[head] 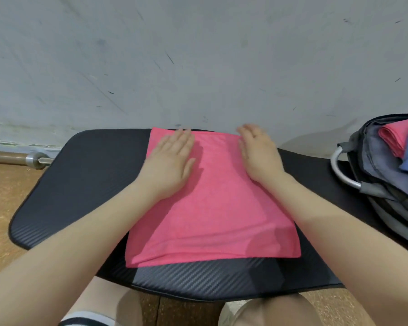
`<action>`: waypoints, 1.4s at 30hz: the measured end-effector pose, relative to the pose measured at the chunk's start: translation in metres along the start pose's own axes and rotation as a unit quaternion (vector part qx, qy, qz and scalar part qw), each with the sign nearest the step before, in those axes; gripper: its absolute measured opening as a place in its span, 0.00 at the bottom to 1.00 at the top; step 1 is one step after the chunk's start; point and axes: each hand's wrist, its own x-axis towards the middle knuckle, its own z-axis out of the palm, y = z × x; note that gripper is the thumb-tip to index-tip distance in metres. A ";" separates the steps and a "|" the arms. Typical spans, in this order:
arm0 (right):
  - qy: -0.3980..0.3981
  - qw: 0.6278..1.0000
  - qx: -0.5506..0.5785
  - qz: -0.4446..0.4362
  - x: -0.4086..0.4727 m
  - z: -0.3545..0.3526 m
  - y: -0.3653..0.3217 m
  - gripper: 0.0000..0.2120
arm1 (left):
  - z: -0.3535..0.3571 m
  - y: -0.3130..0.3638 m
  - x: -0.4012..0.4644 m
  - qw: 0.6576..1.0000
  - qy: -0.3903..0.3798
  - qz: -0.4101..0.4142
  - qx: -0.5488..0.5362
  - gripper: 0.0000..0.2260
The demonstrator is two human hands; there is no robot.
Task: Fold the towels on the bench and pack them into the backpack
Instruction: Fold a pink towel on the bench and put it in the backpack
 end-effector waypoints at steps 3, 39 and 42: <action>-0.083 0.991 -0.030 -0.105 -0.017 0.015 -0.016 0.20 | 0.011 0.009 -0.019 0.994 -0.099 0.033 -0.033 0.42; -0.123 0.985 0.097 -0.074 0.071 -0.004 0.047 0.10 | 0.006 -0.038 0.089 0.968 0.022 -0.141 -0.206 0.07; -0.092 0.990 0.019 -0.110 0.069 0.001 0.048 0.13 | 0.011 -0.037 0.092 0.973 0.017 -0.142 -0.179 0.08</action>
